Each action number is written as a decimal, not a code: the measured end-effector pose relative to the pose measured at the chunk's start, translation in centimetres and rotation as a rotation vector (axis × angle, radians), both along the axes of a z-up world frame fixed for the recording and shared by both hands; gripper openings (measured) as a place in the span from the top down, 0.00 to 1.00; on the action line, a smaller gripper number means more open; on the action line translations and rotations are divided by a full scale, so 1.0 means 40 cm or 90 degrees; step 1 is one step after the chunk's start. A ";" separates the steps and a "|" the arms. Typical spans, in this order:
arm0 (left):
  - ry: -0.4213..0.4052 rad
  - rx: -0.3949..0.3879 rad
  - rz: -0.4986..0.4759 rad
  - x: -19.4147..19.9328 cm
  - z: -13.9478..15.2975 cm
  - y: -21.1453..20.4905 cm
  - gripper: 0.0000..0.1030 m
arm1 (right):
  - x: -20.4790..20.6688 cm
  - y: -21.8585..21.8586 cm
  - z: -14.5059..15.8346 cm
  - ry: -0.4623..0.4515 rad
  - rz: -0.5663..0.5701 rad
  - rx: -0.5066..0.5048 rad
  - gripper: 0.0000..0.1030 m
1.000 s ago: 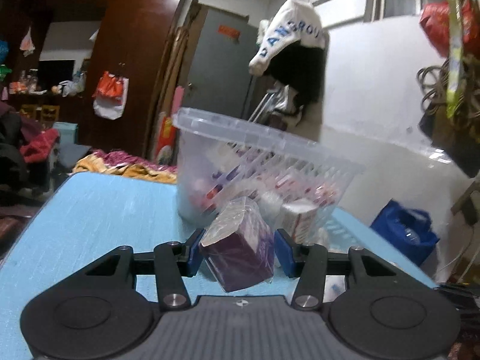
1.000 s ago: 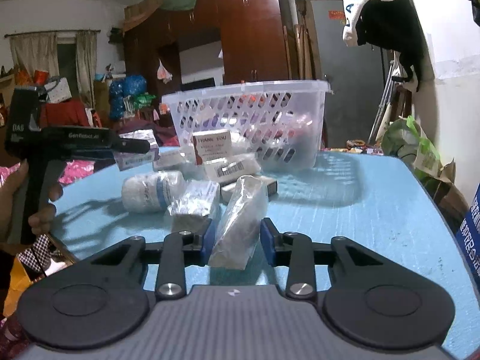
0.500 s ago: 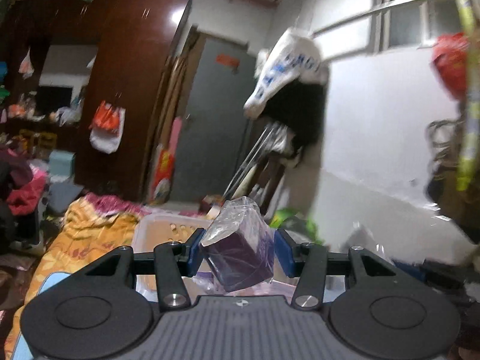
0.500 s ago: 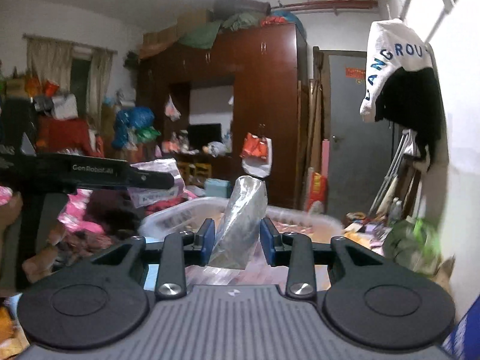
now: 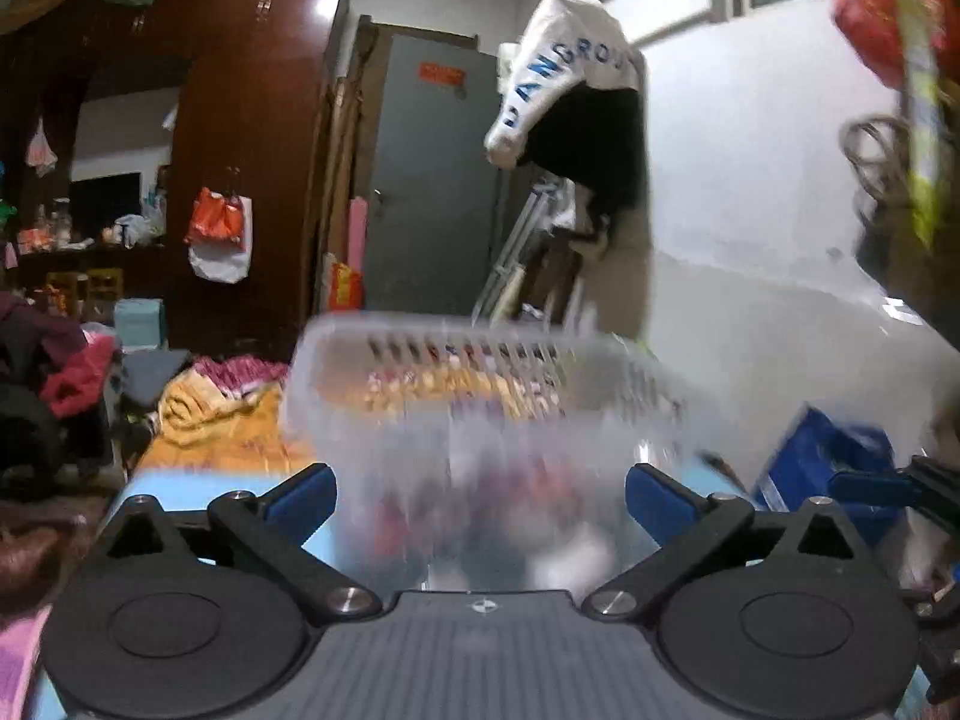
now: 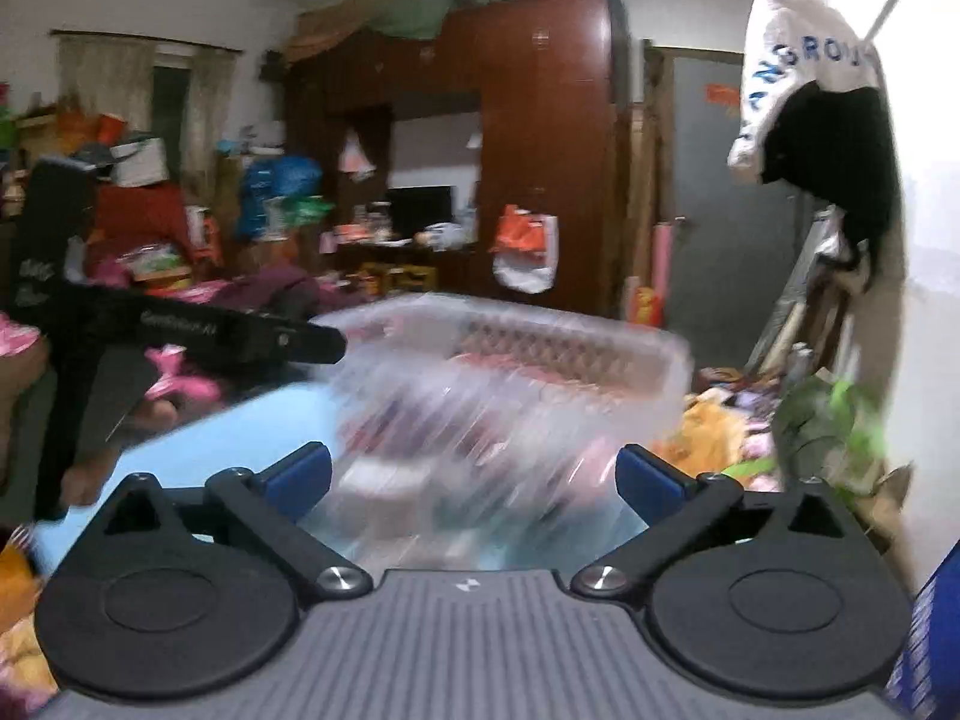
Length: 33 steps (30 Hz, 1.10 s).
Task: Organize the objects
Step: 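Release the purple box and clear bag into the white basket, then grasp a white wrapped roll with the left tool while the right tool grasps a wrapped pack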
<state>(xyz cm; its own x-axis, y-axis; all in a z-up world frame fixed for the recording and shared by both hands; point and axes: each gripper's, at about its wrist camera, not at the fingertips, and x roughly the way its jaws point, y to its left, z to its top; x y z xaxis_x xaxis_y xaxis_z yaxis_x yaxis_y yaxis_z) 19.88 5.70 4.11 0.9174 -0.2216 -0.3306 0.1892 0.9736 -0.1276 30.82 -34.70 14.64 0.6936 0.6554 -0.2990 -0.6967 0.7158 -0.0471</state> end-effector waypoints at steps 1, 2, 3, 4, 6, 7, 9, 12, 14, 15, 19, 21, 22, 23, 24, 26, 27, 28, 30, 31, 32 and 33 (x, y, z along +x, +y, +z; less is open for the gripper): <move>0.004 0.006 -0.012 -0.026 -0.026 0.000 0.00 | -0.023 -0.009 -0.027 0.009 0.005 -0.003 0.00; 0.009 0.011 -0.025 -0.052 -0.055 0.001 0.00 | -0.046 -0.012 -0.059 0.027 0.014 -0.008 0.00; 0.018 0.019 -0.032 -0.066 -0.074 0.002 0.03 | -0.061 -0.010 -0.084 0.044 0.025 -0.011 0.00; 0.025 0.026 -0.033 -0.077 -0.090 0.002 0.05 | -0.071 -0.007 -0.105 0.061 0.031 -0.014 0.00; 0.020 0.028 -0.017 -0.100 -0.114 0.007 0.05 | -0.078 0.008 -0.130 0.078 0.039 -0.026 0.03; 0.019 0.030 -0.015 -0.105 -0.122 0.009 0.05 | -0.081 0.016 -0.136 0.072 0.037 -0.031 0.04; 0.016 0.022 -0.026 -0.114 -0.135 0.008 0.06 | -0.084 0.032 -0.142 0.058 0.035 -0.033 0.11; 0.022 0.029 -0.053 -0.125 -0.161 -0.017 0.12 | -0.072 0.045 -0.153 0.074 0.040 -0.018 0.21; 0.025 0.066 -0.054 -0.122 -0.175 -0.051 0.15 | -0.069 0.053 -0.175 0.086 0.040 -0.024 0.25; 0.024 0.079 -0.053 -0.121 -0.179 -0.062 0.16 | -0.070 0.055 -0.183 0.088 0.038 -0.031 0.27; 0.026 0.085 -0.052 -0.122 -0.183 -0.080 0.17 | -0.073 0.029 -0.197 0.102 0.036 0.000 0.50; 0.030 0.093 -0.058 -0.123 -0.189 -0.088 0.17 | -0.076 0.019 -0.204 0.110 0.037 0.011 0.55; 0.034 0.094 -0.065 -0.124 -0.193 -0.091 0.18 | -0.079 0.015 -0.206 0.110 0.033 0.013 0.55; 0.037 0.096 -0.068 -0.126 -0.196 -0.096 0.18 | -0.082 0.009 -0.209 0.108 0.029 0.016 0.55; 0.035 0.100 -0.067 -0.130 -0.198 -0.099 0.18 | -0.085 0.003 -0.210 0.108 0.026 0.018 0.55; 0.032 0.105 -0.066 -0.136 -0.201 -0.107 0.20 | -0.094 -0.010 -0.212 0.106 0.019 0.026 0.55; 0.031 0.105 -0.067 -0.136 -0.203 -0.110 0.27 | -0.097 -0.014 -0.213 0.104 0.017 0.029 0.55; 0.029 0.103 -0.068 -0.137 -0.205 -0.112 0.36 | -0.097 -0.017 -0.214 0.103 0.015 0.030 0.55; 0.028 0.090 -0.074 -0.139 -0.209 -0.113 0.50 | -0.103 -0.024 -0.217 0.097 0.011 0.029 0.55; 0.022 0.094 -0.070 -0.143 -0.211 -0.116 0.50 | -0.103 -0.028 -0.218 0.094 0.010 0.029 0.55; 0.016 0.099 -0.069 -0.148 -0.214 -0.118 0.50 | -0.105 -0.034 -0.220 0.095 0.008 0.032 0.55; 0.010 0.104 -0.067 -0.154 -0.215 -0.120 0.50 | -0.104 -0.039 -0.221 0.096 0.007 0.037 0.55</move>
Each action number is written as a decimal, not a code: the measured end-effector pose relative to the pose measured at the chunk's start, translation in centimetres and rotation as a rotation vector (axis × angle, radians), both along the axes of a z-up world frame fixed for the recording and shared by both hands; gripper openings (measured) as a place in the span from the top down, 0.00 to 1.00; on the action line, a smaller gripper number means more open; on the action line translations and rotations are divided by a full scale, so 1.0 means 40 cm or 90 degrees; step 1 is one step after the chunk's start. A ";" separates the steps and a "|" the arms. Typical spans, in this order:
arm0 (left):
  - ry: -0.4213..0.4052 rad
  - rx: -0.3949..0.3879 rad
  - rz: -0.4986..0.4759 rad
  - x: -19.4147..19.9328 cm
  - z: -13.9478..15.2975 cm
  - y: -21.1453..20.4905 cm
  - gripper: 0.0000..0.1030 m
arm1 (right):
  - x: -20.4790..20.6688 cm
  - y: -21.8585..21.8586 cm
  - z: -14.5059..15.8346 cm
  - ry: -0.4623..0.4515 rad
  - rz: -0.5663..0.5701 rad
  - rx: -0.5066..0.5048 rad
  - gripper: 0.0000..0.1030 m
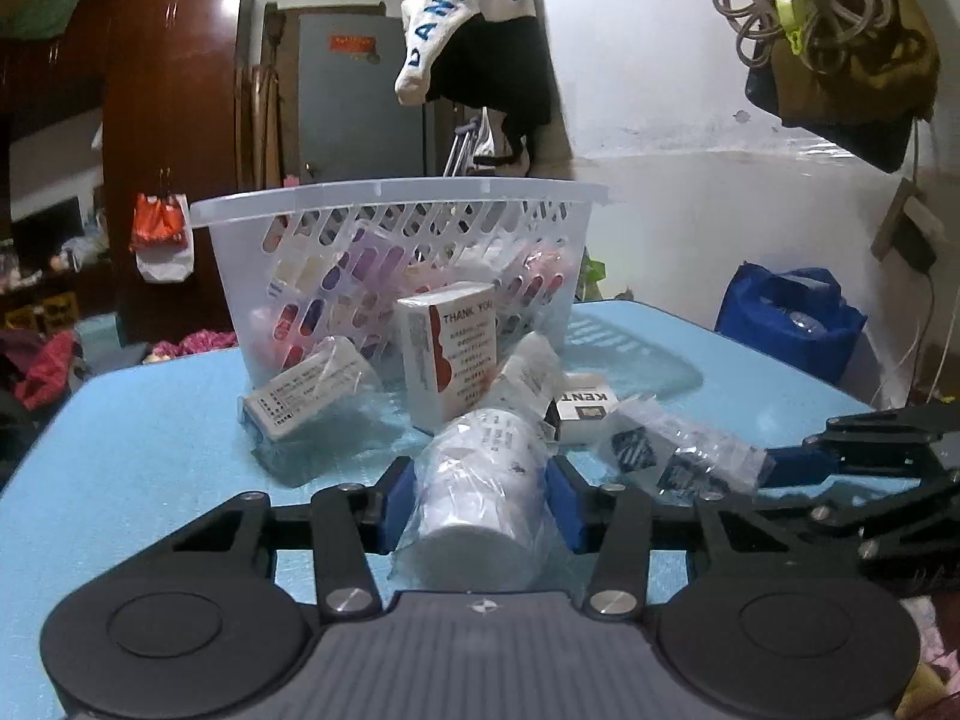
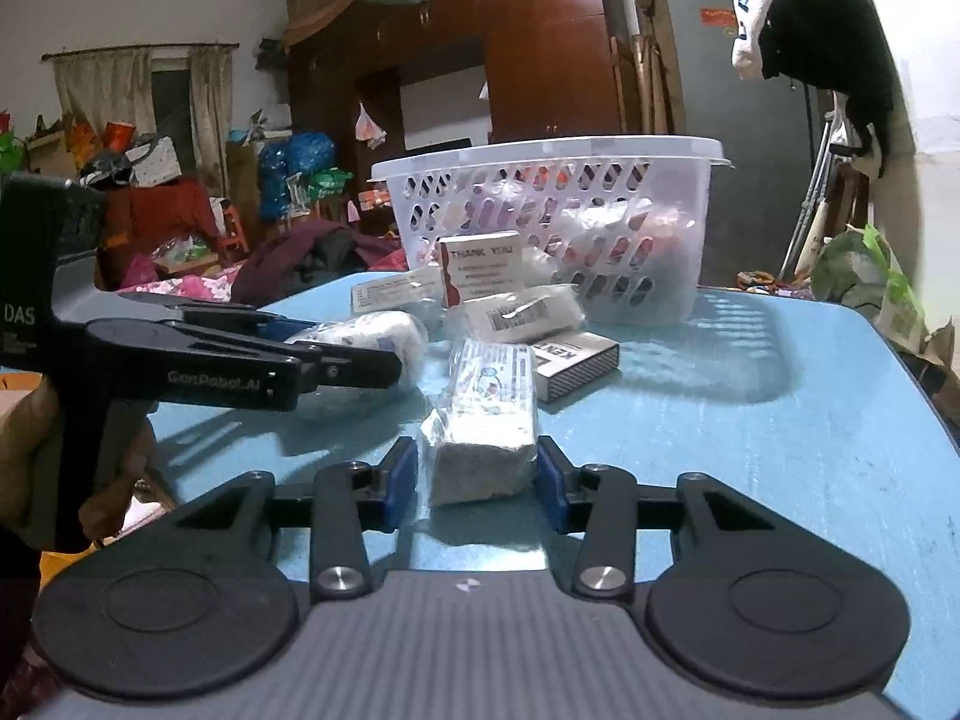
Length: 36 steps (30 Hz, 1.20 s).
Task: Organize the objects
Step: 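Grasp a white wrapped roll with the left tool while the right tool grasps a wrapped pack, then drop the white roll and wrapped pack into the white basket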
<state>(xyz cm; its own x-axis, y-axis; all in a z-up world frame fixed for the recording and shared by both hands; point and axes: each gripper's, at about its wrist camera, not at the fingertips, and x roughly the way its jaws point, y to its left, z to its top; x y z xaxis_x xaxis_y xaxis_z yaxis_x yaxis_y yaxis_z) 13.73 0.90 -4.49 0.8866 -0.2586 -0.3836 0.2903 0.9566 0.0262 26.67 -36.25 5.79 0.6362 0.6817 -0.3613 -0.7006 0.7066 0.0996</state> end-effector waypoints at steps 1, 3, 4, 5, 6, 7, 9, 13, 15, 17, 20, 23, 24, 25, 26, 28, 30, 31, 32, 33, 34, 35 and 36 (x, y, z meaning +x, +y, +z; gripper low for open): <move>-0.007 -0.002 0.004 -0.007 -0.002 0.000 0.51 | 0.000 -0.005 -0.001 0.001 -0.002 0.005 0.56; -0.011 -0.015 0.003 -0.015 -0.005 0.005 0.51 | 0.000 -0.012 -0.002 0.000 -0.007 0.010 0.56; -0.014 -0.018 0.001 -0.018 -0.007 0.007 0.51 | 0.001 -0.014 -0.002 0.000 -0.009 0.012 0.56; -0.017 -0.023 0.002 -0.020 -0.009 0.011 0.51 | 0.000 -0.015 -0.003 -0.001 -0.010 0.013 0.56; -0.019 -0.031 0.004 -0.022 -0.010 0.016 0.51 | 0.000 -0.016 -0.004 -0.004 -0.012 0.014 0.56; -0.022 -0.039 0.004 -0.025 -0.013 0.021 0.51 | -0.002 -0.019 -0.006 -0.007 -0.016 0.017 0.56; -0.023 -0.063 0.006 -0.031 -0.016 0.036 0.51 | -0.006 -0.026 -0.009 -0.015 -0.020 0.027 0.58; -0.036 -0.104 0.005 -0.047 -0.019 0.068 0.51 | -0.012 -0.043 -0.005 -0.025 -0.020 0.053 0.58; -0.048 -0.121 0.012 -0.055 -0.015 0.085 0.51 | -0.011 -0.047 0.005 -0.031 -0.019 0.059 0.58; -0.059 -0.135 0.018 -0.063 -0.008 0.101 0.51 | -0.009 -0.051 0.025 -0.041 -0.021 0.064 0.58; -0.071 -0.142 0.023 -0.067 0.011 0.117 0.51 | 0.003 -0.057 0.057 -0.052 -0.018 0.083 0.58; -0.074 -0.154 0.015 -0.061 0.039 0.128 0.51 | 0.016 -0.050 0.083 -0.062 -0.017 0.089 0.58; -0.075 -0.159 0.010 -0.053 0.053 0.131 0.51 | 0.021 -0.047 0.094 -0.065 -0.016 0.092 0.58; -0.079 -0.162 0.003 -0.041 0.076 0.132 0.51 | 0.027 -0.044 0.104 -0.067 -0.014 0.097 0.58; -0.088 -0.164 -0.003 -0.028 0.102 0.133 0.51 | 0.035 -0.036 0.122 -0.072 -0.009 0.101 0.58; -0.104 -0.179 -0.007 0.012 0.170 0.137 0.51 | 0.055 -0.017 0.165 -0.086 -0.001 0.111 0.58; -0.101 -0.180 -0.003 0.088 0.250 0.132 0.51 | 0.102 0.016 0.227 -0.091 0.011 0.116 0.58; -0.093 -0.179 0.008 0.137 0.289 0.129 0.51 | 0.129 0.034 0.257 -0.103 0.003 0.110 0.58; -0.081 -0.175 0.017 0.181 0.316 0.125 0.51 | 0.165 0.060 0.291 -0.115 -0.010 0.087 0.58; -0.065 -0.168 0.024 0.230 0.339 0.120 0.51 | 0.199 0.082 0.315 -0.117 -0.019 0.069 0.58; -0.051 -0.177 0.035 0.281 0.355 0.123 0.51 | 0.235 0.102 0.335 -0.117 -0.027 0.054 0.58; -0.040 -0.181 0.034 0.321 0.361 0.122 0.50 | 0.273 0.123 0.350 -0.114 -0.034 0.033 0.58; -0.025 -0.181 0.038 0.355 0.361 0.121 0.50 | 0.302 0.138 0.353 -0.110 -0.039 0.014 0.58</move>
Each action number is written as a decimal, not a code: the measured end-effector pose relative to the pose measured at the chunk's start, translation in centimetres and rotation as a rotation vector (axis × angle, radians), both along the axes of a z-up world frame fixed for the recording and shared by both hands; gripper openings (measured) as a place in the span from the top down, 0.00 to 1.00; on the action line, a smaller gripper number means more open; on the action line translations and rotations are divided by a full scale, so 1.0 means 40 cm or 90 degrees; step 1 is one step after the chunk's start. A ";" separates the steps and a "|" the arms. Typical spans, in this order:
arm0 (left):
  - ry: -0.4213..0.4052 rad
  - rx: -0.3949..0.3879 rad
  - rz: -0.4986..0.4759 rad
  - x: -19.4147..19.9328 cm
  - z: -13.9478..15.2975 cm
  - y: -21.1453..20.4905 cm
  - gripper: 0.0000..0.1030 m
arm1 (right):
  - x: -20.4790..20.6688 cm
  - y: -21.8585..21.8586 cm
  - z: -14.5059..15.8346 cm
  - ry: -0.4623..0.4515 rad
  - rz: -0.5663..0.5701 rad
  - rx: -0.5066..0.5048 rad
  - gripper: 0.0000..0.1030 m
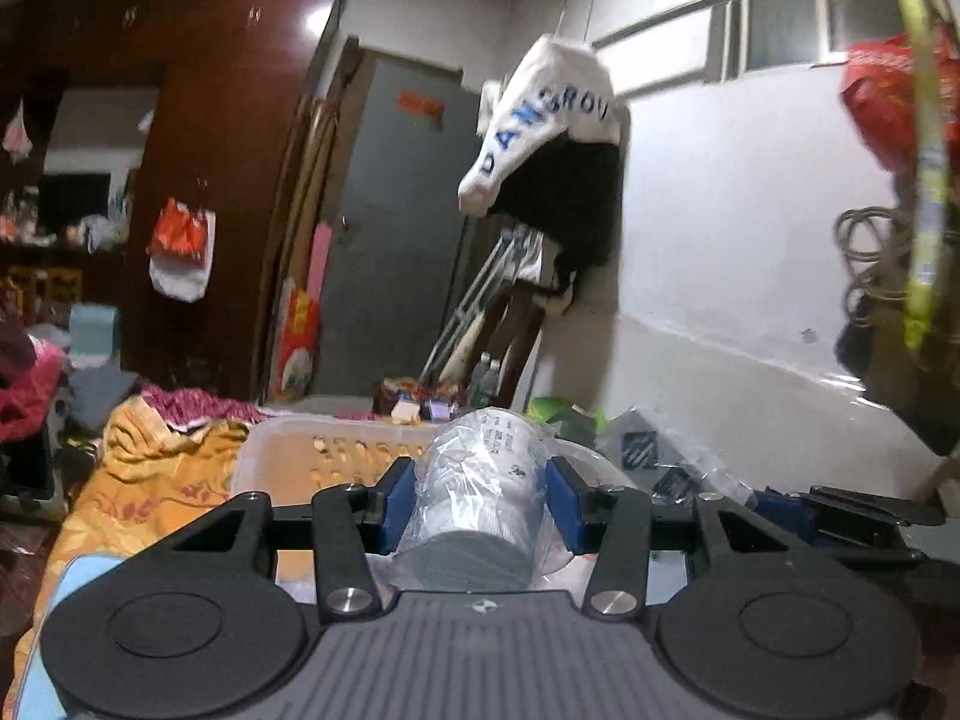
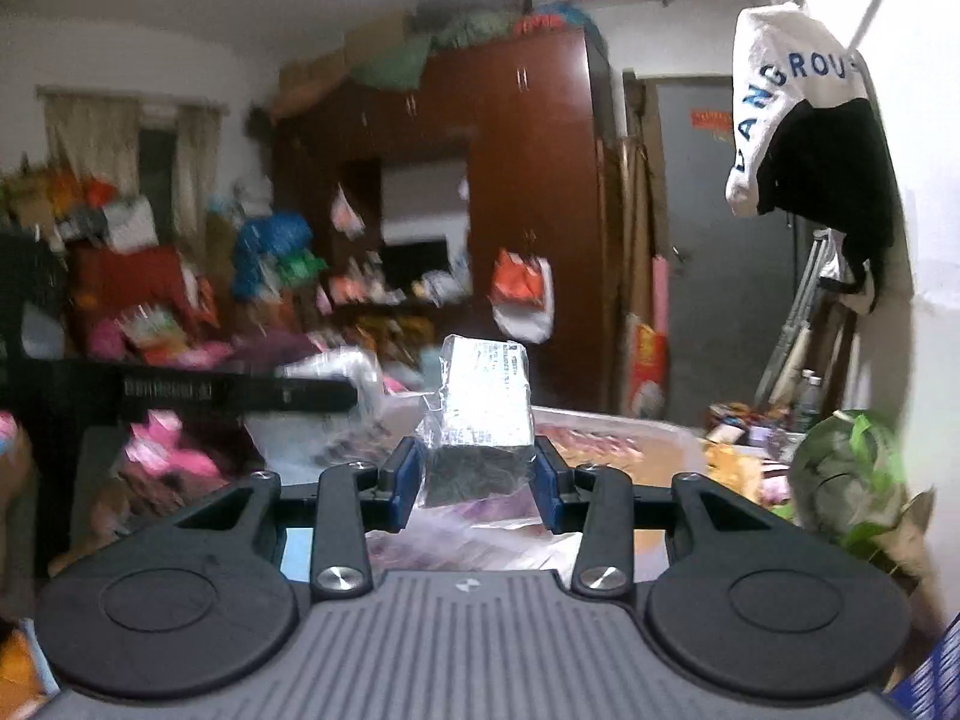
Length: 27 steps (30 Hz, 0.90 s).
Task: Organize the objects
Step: 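Drop the white roll and wrapped pack into the white basket, then grasp a blue-white medicine box with the left tool while the right tool grasps the KENT pack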
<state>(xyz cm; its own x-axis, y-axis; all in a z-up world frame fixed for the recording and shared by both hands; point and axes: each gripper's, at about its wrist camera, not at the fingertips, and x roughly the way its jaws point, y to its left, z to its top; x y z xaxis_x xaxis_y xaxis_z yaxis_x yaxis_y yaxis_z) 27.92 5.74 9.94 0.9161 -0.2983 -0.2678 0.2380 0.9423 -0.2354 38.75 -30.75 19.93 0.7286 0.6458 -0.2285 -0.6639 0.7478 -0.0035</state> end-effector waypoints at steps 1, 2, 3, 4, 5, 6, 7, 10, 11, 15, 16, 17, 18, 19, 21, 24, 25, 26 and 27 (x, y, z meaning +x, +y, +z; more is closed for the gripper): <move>0.020 -0.007 0.001 0.032 -0.007 0.001 0.50 | 0.023 0.013 -0.001 -0.001 -0.004 -0.013 0.58; 0.043 -0.013 0.001 0.067 -0.020 0.000 0.46 | 0.044 0.026 -0.010 0.002 -0.008 -0.028 0.56; 0.062 -0.014 0.006 0.088 -0.030 -0.003 0.41 | 0.059 0.037 -0.020 0.010 -0.009 -0.041 0.55; 0.076 -0.022 0.014 0.101 -0.041 -0.003 0.36 | 0.070 0.048 -0.031 0.012 -0.012 -0.053 0.49; 0.077 -0.031 0.010 0.103 -0.049 -0.003 0.18 | 0.069 0.058 -0.044 0.005 -0.018 -0.067 0.42; 0.070 -0.032 0.003 0.096 -0.051 -0.004 0.05 | 0.063 0.063 -0.053 -0.001 -0.027 -0.076 0.22; 0.058 -0.029 0.002 0.076 -0.052 -0.005 0.03 | 0.052 0.062 -0.058 -0.004 -0.035 -0.083 0.08; 0.004 0.016 0.001 -0.021 -0.057 -0.006 0.01 | -0.025 0.009 -0.066 -0.022 -0.032 -0.066 0.00; 0.000 0.044 0.003 -0.060 -0.066 -0.006 0.00 | -0.052 -0.014 -0.071 -0.022 -0.024 -0.058 0.00; 0.021 0.126 0.016 -0.156 -0.140 0.002 0.00 | -0.123 -0.068 -0.156 0.015 -0.008 -0.097 0.00; 0.029 0.137 0.021 -0.163 -0.161 0.006 0.00 | -0.123 -0.072 -0.189 0.041 -0.014 -0.113 0.00; 0.028 0.139 0.028 -0.164 -0.178 0.011 0.00 | -0.120 -0.073 -0.221 0.075 -0.019 -0.121 0.00; 0.032 0.139 0.031 -0.160 -0.194 0.020 0.00 | -0.113 -0.072 -0.248 0.108 -0.015 -0.124 0.00; 0.049 0.136 0.032 -0.148 -0.206 0.028 0.00 | -0.108 -0.071 -0.269 0.127 -0.004 -0.126 0.00; 0.106 0.114 0.026 -0.115 -0.235 0.054 0.00 | -0.088 -0.063 -0.296 0.153 0.008 -0.137 0.00; 0.194 0.091 0.023 -0.063 -0.273 0.072 0.02 | -0.055 -0.040 -0.305 0.216 0.023 -0.149 0.00; 0.211 0.087 0.024 -0.051 -0.282 0.071 0.03 | -0.048 -0.033 -0.305 0.220 0.030 -0.157 0.00; 0.213 0.084 0.026 -0.048 -0.288 0.072 0.03 | -0.048 -0.024 -0.307 0.212 0.028 -0.172 0.00; 0.213 0.086 0.028 -0.045 -0.293 0.068 0.03 | -0.044 -0.011 -0.316 0.210 0.023 -0.190 0.00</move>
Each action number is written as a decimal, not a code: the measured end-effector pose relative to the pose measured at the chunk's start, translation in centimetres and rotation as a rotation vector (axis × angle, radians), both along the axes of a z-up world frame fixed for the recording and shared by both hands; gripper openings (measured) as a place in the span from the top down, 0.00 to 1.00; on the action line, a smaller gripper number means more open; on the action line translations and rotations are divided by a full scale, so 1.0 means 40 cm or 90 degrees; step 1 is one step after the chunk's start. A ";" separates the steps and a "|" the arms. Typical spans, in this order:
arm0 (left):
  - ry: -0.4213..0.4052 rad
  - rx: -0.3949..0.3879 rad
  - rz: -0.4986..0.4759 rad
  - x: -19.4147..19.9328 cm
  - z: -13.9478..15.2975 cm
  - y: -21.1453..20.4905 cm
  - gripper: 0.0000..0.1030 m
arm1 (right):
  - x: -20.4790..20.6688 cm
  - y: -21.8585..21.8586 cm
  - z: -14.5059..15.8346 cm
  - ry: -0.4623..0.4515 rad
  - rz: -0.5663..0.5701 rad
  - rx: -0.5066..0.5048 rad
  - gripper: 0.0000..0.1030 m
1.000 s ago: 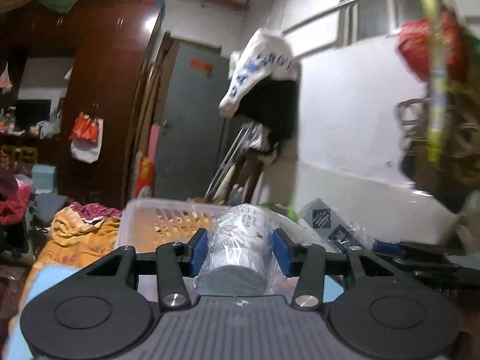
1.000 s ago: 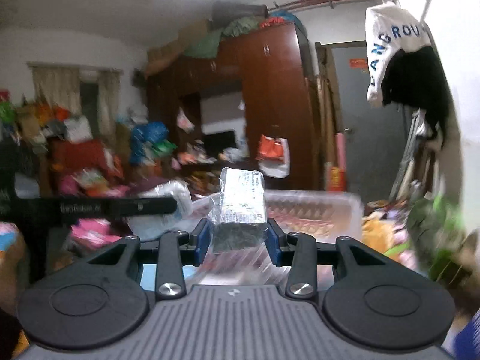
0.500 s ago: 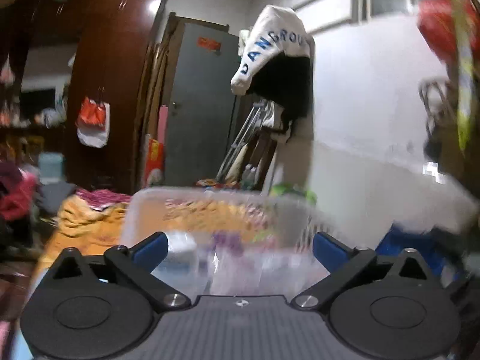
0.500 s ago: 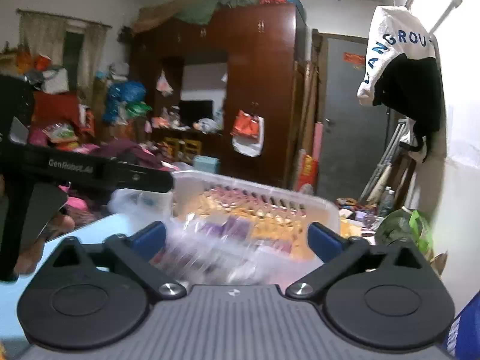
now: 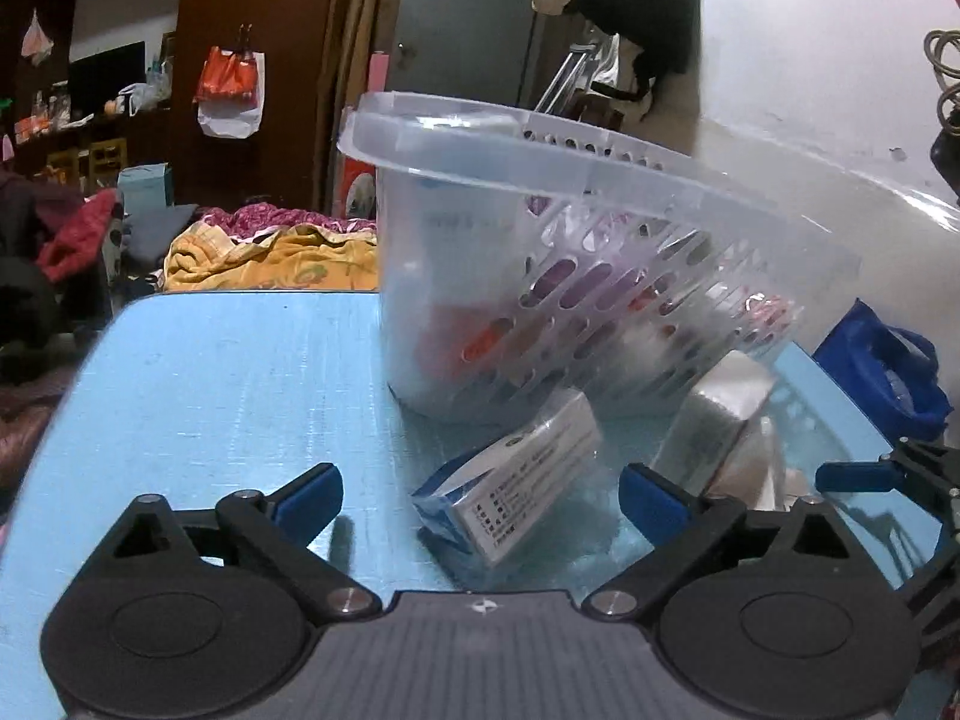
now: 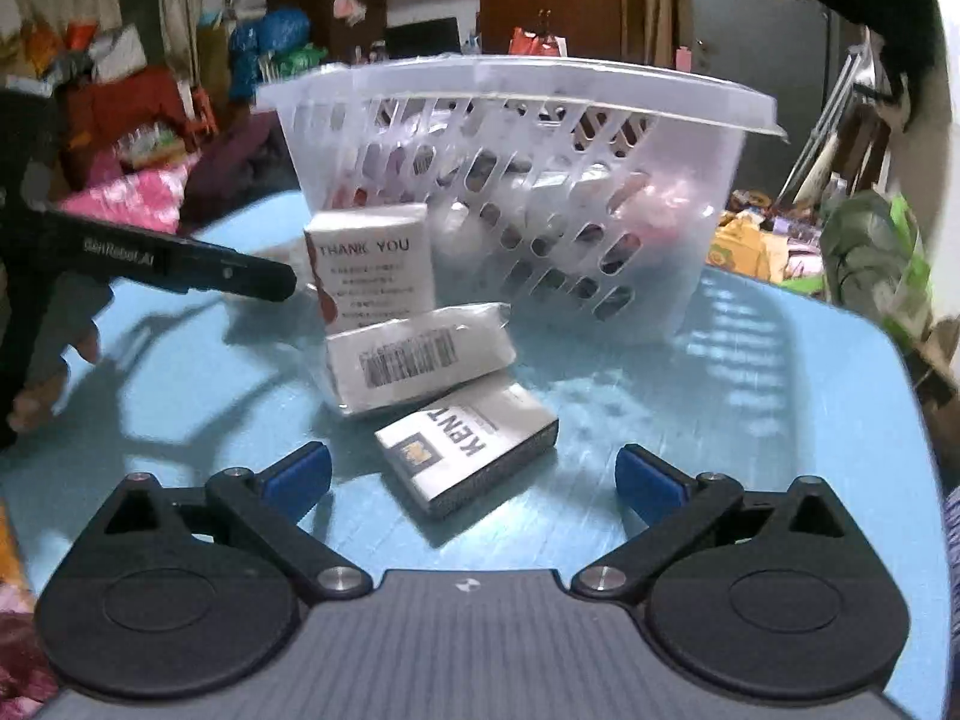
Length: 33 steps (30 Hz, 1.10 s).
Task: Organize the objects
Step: 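Grasp a blue-white medicine box with the left tool while the right tool grasps the KENT pack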
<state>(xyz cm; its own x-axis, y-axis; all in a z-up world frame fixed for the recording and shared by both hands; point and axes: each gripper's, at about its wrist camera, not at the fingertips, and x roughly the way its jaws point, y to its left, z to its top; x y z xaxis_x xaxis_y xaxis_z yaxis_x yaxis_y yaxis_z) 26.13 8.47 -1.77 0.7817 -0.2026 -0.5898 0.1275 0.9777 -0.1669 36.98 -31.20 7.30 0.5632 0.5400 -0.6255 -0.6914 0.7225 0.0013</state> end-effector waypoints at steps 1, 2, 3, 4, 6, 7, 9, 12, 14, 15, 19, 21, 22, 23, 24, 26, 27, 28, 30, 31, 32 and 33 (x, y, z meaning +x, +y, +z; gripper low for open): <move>0.003 0.008 0.001 0.002 -0.007 -0.007 0.03 | 0.005 0.003 -0.001 0.000 0.000 -0.002 0.00; 0.008 0.018 0.003 0.007 -0.012 -0.012 0.03 | 0.005 0.003 -0.003 0.003 0.000 0.000 0.00; 0.011 0.030 0.007 0.012 -0.016 -0.018 0.03 | 0.003 0.002 -0.003 0.002 0.002 -0.001 0.00; 0.004 0.048 0.011 0.009 -0.020 -0.027 0.03 | 0.001 0.002 -0.004 0.001 0.002 -0.001 0.00; 0.002 0.077 0.021 0.008 -0.029 -0.042 0.03 | -0.001 0.000 -0.004 0.001 0.003 -0.001 0.00; 0.002 0.090 0.023 0.005 -0.028 -0.049 0.03 | -0.001 0.000 -0.004 0.001 0.003 -0.001 0.00; 0.000 0.100 0.024 0.004 -0.023 -0.055 0.03 | -0.003 0.000 -0.003 0.000 0.003 -0.002 0.00; 0.005 0.096 0.023 0.002 -0.022 -0.046 0.03 | -0.003 -0.002 0.000 -0.003 0.006 -0.003 0.02; 0.004 0.102 0.017 0.002 -0.022 -0.048 0.07 | -0.007 -0.005 0.000 -0.003 0.008 -0.002 0.03; -0.001 0.103 0.017 -0.002 -0.021 -0.048 0.13 | -0.008 -0.006 0.001 -0.005 0.010 0.000 0.06; -0.014 0.102 0.010 -0.005 -0.020 -0.052 0.28 | -0.011 -0.001 0.009 -0.017 0.005 0.012 0.33; -0.018 0.094 0.005 -0.011 -0.019 -0.050 0.31 | -0.016 0.011 0.012 -0.027 0.003 0.008 0.33; -0.020 0.089 0.006 -0.012 -0.019 -0.046 0.32 | -0.018 0.014 0.012 -0.031 0.003 0.005 0.33; -0.021 0.085 0.007 -0.012 -0.020 -0.048 0.36 | -0.017 0.017 0.012 -0.034 0.002 0.005 0.33; -0.023 0.077 0.007 -0.014 -0.020 -0.044 0.40 | -0.017 0.017 0.013 -0.035 -0.001 0.006 0.33; -0.028 0.041 0.004 -0.019 -0.019 -0.031 0.42 | -0.017 0.018 0.013 -0.042 -0.015 0.003 0.33; -0.032 0.023 0.000 -0.024 -0.019 -0.025 0.44 | -0.019 0.019 0.014 -0.048 -0.019 0.001 0.33; -0.041 0.011 0.001 -0.031 -0.018 -0.017 0.44 | -0.024 0.017 0.017 -0.058 -0.024 0.002 0.33; -0.062 0.002 0.015 -0.043 -0.015 -0.011 0.47 | -0.033 0.011 0.021 -0.074 -0.027 0.011 0.33; -0.071 -0.002 0.018 -0.049 -0.014 -0.009 0.48 | -0.035 0.008 0.024 -0.079 -0.029 0.016 0.33; -0.076 -0.006 0.016 -0.052 -0.014 -0.008 0.49 | -0.035 0.004 0.026 -0.082 -0.030 0.024 0.33; -0.079 -0.007 0.014 -0.054 -0.014 -0.009 0.49 | -0.035 0.000 0.028 -0.081 -0.032 0.031 0.33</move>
